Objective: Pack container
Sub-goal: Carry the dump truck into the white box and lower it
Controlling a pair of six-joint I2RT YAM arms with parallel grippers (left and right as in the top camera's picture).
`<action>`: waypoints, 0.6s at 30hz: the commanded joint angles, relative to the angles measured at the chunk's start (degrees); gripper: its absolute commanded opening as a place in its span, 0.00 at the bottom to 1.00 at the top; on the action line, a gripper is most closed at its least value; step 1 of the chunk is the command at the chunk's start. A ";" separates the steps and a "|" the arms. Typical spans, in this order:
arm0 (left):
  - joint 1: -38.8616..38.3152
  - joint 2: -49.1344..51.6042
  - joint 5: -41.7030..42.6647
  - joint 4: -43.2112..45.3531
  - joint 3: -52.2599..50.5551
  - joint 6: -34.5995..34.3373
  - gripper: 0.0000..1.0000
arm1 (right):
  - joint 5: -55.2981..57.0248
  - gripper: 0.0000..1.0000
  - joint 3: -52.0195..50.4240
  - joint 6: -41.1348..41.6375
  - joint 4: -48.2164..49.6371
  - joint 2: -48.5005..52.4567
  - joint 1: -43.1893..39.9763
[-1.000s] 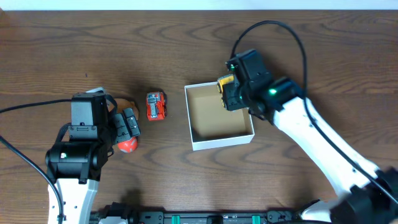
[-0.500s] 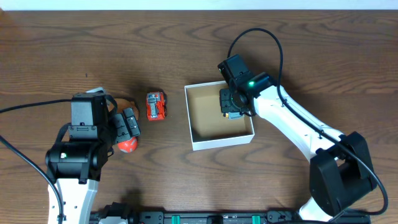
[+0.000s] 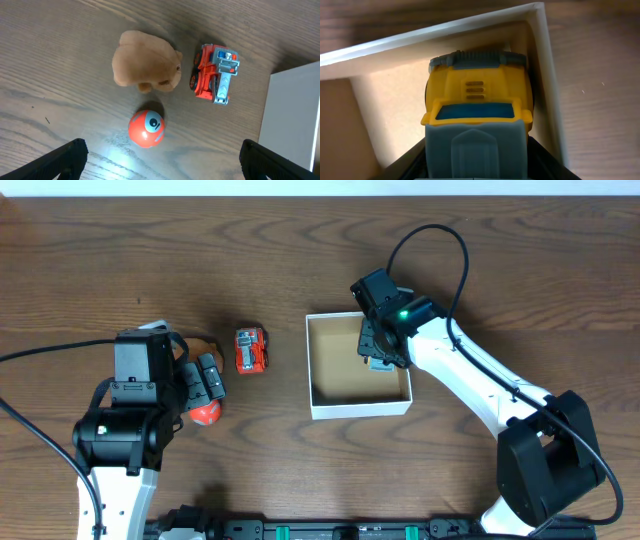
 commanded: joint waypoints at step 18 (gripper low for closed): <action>0.24 -0.02 -0.04 -0.26 1.07 -0.11 0.98 | 2.75 0.05 0.66 -1.49 0.74 2.32 -0.59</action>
